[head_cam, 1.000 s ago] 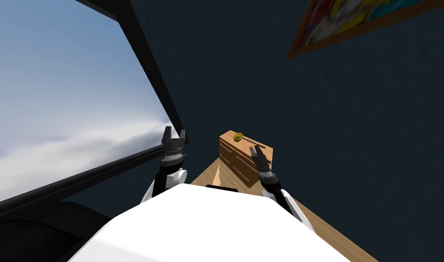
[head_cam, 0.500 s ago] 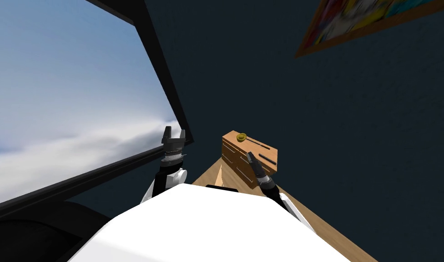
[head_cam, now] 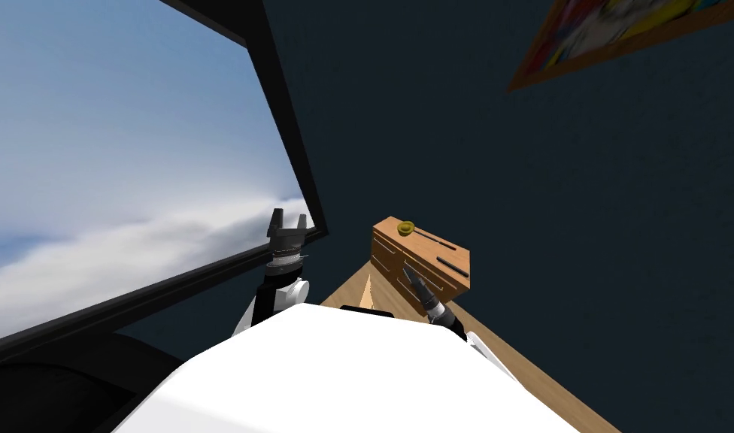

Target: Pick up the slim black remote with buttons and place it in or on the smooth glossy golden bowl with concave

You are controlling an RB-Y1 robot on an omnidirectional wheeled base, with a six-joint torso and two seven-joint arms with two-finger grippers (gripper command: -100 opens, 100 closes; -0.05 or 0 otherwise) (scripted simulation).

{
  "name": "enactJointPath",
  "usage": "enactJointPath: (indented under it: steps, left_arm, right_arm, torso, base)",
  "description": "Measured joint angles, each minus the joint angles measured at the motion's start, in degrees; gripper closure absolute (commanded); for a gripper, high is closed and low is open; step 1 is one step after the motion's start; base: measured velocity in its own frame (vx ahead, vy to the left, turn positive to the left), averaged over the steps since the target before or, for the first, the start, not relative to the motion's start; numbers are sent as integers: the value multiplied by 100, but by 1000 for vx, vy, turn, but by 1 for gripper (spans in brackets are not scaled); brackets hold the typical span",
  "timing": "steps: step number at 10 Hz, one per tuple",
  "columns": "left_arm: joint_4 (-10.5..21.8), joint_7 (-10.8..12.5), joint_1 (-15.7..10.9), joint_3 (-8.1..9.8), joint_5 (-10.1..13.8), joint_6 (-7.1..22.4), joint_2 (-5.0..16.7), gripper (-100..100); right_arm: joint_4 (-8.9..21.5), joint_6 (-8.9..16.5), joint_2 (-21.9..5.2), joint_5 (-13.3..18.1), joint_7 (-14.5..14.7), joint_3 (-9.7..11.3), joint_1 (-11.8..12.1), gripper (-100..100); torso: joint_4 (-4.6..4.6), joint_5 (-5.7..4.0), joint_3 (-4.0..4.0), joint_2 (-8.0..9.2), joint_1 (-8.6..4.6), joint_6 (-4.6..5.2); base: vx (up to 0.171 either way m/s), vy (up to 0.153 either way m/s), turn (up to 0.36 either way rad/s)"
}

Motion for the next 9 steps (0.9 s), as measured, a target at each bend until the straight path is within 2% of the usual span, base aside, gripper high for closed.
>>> enactJointPath:
  steps: [3, 4, 6, 7, 9]
  left_arm:
    - [0, 0, 0, 0, 0, 0, 0, 0]
    - [0, 0, 0, 0, 0, 0, 0, 0]
    - [0, 0, 0, 0, 0, 0, 0, 0]
    - [0, 0, 1, 1, 0, 0, 0, 0]
    - [0, 0, 1, 1, 0, 0, 1, 0]
  right_arm:
    - [537, -105, -503, 86, 7, 209, -21, -100]
    - [770, -134, -644, 156, 38, 345, -22, -100]
    - [991, -145, -1000, 233, 64, 501, 57, -100]
    - [1178, -156, -1152, 266, 56, 575, 3, -100]
    - [1490, -238, -1487, 358, 118, 742, 79, -100]
  torso:
    - [0, 0, -1, -2, -8, 2]
    - [0, -1, -1, -2, -7, 0]
    - [-1, -1, -4, -7, -9, 0]
    - [-1, -1, -3, -6, -15, 2]
    - [-1, -2, -3, -6, -18, 2]
  base:
    - [17, 84, 84]
    - [25, 60, 53]
    - [29, 68, 88]
    - [32, 59, 120]
    - [30, 59, 77]
